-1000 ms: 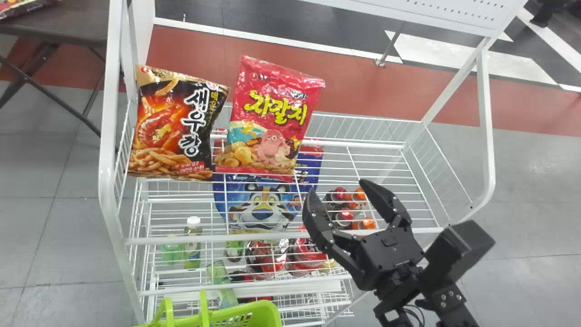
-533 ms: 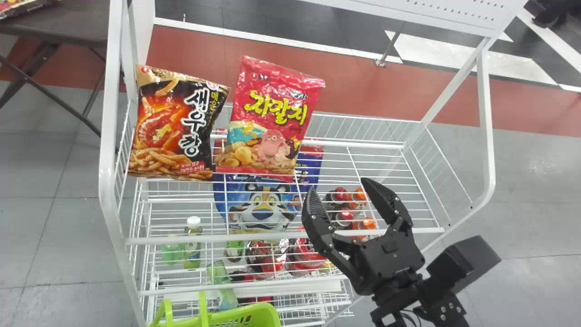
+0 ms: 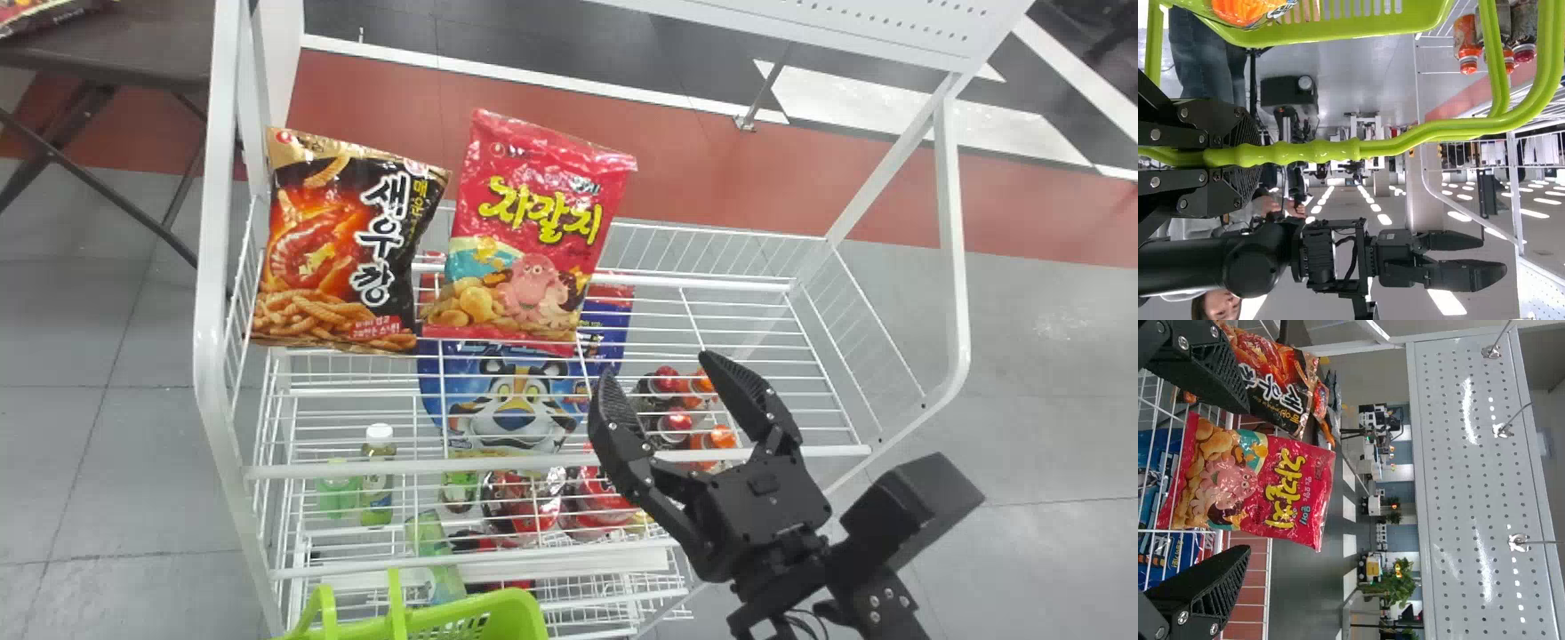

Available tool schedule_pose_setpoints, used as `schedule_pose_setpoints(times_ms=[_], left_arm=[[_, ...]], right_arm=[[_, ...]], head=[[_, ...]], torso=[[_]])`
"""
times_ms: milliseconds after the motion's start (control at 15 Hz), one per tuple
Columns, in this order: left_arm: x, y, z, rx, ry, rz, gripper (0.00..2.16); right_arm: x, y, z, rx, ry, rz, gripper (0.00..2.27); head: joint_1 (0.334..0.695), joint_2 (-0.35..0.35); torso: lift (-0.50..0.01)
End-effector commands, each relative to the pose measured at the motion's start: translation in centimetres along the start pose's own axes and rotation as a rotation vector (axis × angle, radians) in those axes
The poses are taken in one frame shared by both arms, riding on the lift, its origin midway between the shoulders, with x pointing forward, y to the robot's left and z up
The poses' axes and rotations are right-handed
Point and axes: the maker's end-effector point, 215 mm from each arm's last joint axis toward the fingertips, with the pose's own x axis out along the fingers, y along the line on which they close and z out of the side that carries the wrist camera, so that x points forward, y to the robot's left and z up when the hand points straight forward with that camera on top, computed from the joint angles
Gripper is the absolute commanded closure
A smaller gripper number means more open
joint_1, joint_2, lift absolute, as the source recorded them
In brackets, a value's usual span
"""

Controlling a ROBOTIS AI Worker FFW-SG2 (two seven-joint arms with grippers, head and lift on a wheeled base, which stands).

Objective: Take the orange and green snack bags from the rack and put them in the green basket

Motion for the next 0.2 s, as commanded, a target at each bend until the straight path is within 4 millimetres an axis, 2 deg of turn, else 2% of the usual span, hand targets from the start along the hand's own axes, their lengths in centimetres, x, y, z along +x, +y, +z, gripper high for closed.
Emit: schedule_pose_setpoints(times_ms=[0, 133], left_arm=[[0.03, 0.00, 0.08, 0.000, -0.003, 0.000, 2.12], [-0.02, 0.03, 0.08, -0.001, -0.004, 0.000, 2.12]], right_arm=[[-0.06, -0.08, 0.28, 0.016, 0.011, -0.001, 0.09], [-0.07, -0.20, 0.75, 0.015, -0.005, -0.006, 0.09]], head=[[0.695, -0.350], [0.695, -0.350]], torso=[[0.000], [0.000]])
